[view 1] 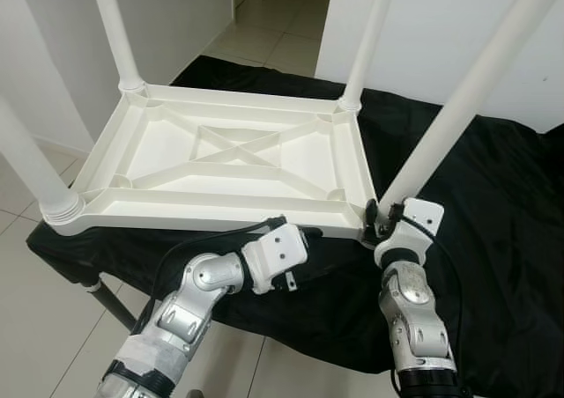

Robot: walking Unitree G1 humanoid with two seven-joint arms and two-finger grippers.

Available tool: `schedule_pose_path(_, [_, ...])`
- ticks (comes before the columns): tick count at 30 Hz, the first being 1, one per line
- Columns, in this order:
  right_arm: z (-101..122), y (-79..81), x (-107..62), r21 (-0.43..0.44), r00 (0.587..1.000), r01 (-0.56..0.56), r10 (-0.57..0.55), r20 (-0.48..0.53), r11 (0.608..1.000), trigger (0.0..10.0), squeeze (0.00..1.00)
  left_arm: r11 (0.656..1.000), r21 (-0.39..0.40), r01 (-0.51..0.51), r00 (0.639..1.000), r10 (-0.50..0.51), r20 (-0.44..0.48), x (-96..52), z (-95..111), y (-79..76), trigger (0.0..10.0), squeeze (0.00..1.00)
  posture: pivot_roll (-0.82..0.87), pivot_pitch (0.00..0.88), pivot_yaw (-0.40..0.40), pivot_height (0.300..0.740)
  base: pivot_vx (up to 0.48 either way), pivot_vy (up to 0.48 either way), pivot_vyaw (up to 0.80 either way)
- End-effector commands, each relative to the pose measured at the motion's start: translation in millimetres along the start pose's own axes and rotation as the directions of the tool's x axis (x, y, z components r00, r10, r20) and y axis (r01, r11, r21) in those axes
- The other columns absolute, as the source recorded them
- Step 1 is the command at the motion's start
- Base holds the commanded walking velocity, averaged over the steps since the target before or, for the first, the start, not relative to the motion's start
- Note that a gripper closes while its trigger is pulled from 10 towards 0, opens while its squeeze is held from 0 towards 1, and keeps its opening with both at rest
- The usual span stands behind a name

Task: Building children table

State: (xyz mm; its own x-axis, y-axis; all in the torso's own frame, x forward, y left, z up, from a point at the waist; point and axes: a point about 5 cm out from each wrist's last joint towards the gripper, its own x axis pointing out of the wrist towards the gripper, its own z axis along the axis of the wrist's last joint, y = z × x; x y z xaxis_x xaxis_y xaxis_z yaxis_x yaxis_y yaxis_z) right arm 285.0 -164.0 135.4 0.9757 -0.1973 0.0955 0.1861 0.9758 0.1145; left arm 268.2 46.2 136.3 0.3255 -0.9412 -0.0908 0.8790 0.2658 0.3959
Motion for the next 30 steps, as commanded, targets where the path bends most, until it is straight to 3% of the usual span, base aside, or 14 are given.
schedule_pose_path(1, [1.4,-5.5,-1.9,0.013,1.000,-0.014,0.013,0.019,1.000,10.0,1.00,1.000,0.005,-0.031,1.000,0.031,0.001,0.7,0.9,1.2,10.0,0.00,0.03,0.046,-0.088,0.740,0.000,0.000,0.00])
schedule_pose_path(2, [1.4,-5.5,-1.9,0.013,1.000,-0.014,0.013,0.019,1.000,10.0,1.00,1.000,0.005,-0.031,1.000,0.031,0.001,0.7,0.9,1.2,10.0,0.00,0.03,0.046,-0.088,0.740,0.000,0.000,0.00])
schedule_pose_path(3, [3.2,-7.7,-2.1,0.014,0.998,-0.055,0.054,0.036,0.998,10.0,0.89,0.999,0.005,-0.032,0.999,0.032,0.001,0.8,0.8,0.9,10.0,0.00,0.03,0.047,-0.089,0.740,0.000,0.000,0.00])
schedule_pose_path(4, [4.7,-11.1,-2.5,0.014,0.992,-0.113,0.112,0.049,0.993,10.0,0.00,0.999,0.004,-0.032,0.999,0.032,0.002,0.8,0.9,0.5,10.0,0.00,0.03,0.049,-0.089,0.740,0.000,0.000,0.00])
schedule_pose_path(6, [6.5,-19.9,-2.1,0.035,0.977,-0.207,0.205,0.057,0.978,10.0,0.00,1.000,0.000,-0.031,1.000,0.031,0.004,1.0,0.9,-0.4,10.0,0.00,0.03,0.054,-0.085,0.740,0.000,0.000,0.00])
schedule_pose_path(12, [12.1,-29.8,-1.1,0.022,0.944,-0.324,0.322,0.066,0.946,10.0,0.00,1.000,-0.002,-0.025,1.000,0.025,0.005,1.7,0.9,-1.8,10.0,0.00,0.02,0.057,-0.081,0.740,0.000,0.000,0.00])
schedule_pose_path(16, [15.9,-34.9,-1.0,-0.008,0.908,-0.415,0.415,0.059,0.910,10.0,0.00,1.000,-0.002,-0.021,1.000,0.021,0.005,2.4,1.3,-2.3,10.0,0.00,0.02,0.059,-0.080,0.740,0.000,0.000,0.00])
schedule_pose_path(17, [15.8,-37.5,4.1,-0.029,0.877,-0.479,0.479,0.033,0.878,10.0,0.00,1.000,-0.002,-0.016,1.000,0.016,0.007,3.7,1.6,-2.7,10.0,0.00,0.01,0.061,-0.072,0.740,0.000,0.000,0.00])
schedule_pose_path(21, [15.6,-38.0,6.1,-0.038,0.864,-0.501,0.502,0.024,0.865,10.0,0.00,1.000,-0.003,-0.015,1.000,0.015,0.008,4.1,1.8,-2.8,10.0,0.00,0.01,0.061,-0.072,0.740,0.000,0.000,0.00])
schedule_pose_path(25, [10.9,-32.5,14.8,-0.090,0.794,-0.607,0.608,-0.027,0.789,10.0,0.00,1.000,0.004,-0.010,1.000,0.010,0.007,4.8,1.9,-2.6,10.0,0.00,0.01,0.066,-0.062,0.740,0.000,0.000,0.00])
schedule_pose_path(30, [7.1,-26.1,22.3,-0.103,0.758,-0.652,0.650,-0.053,0.751,10.0,0.00,0.999,0.006,-0.033,0.999,0.033,0.006,5.8,3.6,2.4,10.0,0.00,0.01,0.069,-0.058,0.740,0.000,0.000,0.00])
